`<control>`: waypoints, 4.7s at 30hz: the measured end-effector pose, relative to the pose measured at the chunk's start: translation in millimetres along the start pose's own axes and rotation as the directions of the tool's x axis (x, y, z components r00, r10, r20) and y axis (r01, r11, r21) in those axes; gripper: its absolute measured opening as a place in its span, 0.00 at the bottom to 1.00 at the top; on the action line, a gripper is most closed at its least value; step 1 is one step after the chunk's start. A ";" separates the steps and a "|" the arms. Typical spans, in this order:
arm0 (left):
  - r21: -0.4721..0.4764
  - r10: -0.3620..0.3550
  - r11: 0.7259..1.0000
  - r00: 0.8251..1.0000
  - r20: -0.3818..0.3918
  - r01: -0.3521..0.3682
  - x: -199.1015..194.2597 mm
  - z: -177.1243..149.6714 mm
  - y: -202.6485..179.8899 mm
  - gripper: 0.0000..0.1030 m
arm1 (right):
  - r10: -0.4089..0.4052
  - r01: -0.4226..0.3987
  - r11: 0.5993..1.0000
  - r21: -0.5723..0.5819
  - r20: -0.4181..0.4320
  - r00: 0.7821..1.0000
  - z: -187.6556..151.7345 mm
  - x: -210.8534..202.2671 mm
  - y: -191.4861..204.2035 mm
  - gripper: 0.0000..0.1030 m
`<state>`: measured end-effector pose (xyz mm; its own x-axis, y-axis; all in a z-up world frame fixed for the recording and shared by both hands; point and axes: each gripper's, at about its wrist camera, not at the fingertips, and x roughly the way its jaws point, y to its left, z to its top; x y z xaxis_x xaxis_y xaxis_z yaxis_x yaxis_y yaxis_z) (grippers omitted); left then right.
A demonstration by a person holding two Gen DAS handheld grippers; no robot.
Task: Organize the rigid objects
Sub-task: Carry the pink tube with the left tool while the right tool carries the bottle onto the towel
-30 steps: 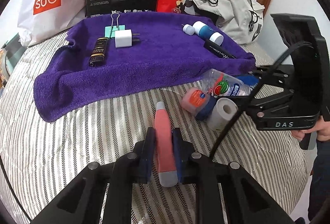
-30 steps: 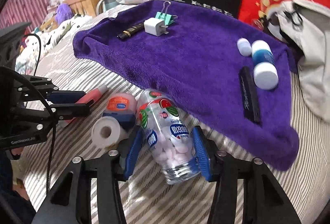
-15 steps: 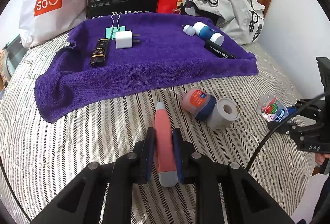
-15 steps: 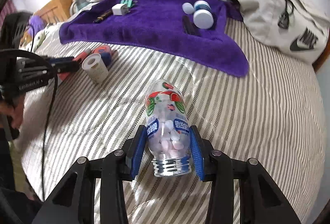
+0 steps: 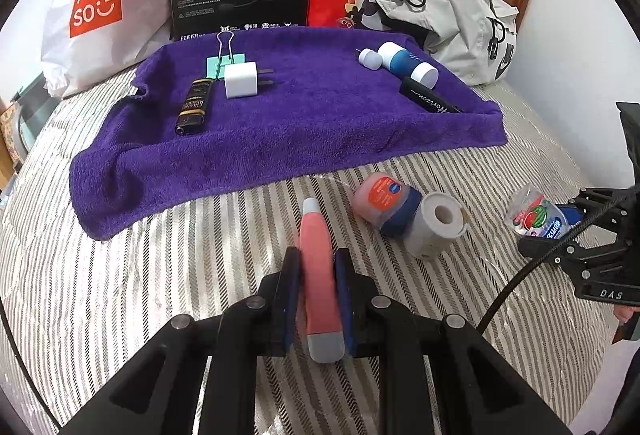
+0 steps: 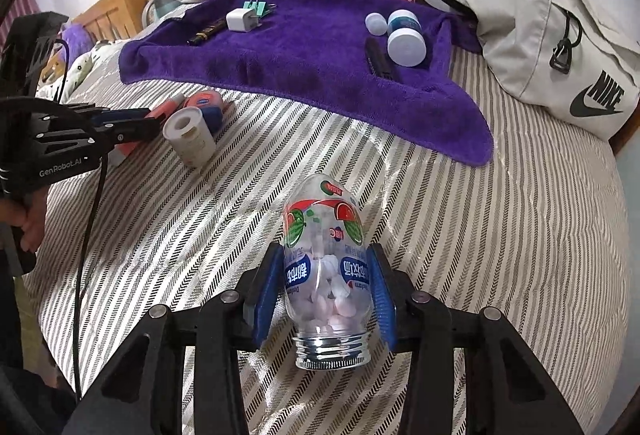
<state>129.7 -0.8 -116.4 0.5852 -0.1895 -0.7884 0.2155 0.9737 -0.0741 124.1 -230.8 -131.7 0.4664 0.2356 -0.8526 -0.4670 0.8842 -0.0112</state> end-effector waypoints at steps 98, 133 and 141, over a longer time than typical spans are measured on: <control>-0.071 -0.067 0.995 0.998 0.004 0.067 -24.6 41.8 31.7 0.16 | 0.135 -0.142 0.986 0.090 0.078 0.988 43.0 -13.0 -35.2 0.39; -0.113 -0.054 0.992 0.998 -0.042 0.049 33.2 103.3 77.5 0.16 | 0.179 -0.178 0.984 -0.028 0.051 0.983 181.0 32.1 -22.8 0.39; -0.106 -0.051 0.993 0.996 -0.076 0.042 49.7 104.7 81.2 0.16 | 0.162 -0.164 0.984 -0.068 -0.024 0.986 187.8 67.3 -13.1 0.39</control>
<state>258.1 55.6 -97.7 0.5124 -0.2284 -0.8278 0.1557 0.9727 -0.1720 302.7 -150.8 -90.8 0.3663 0.3662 -0.8554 -0.5866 0.8045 0.0932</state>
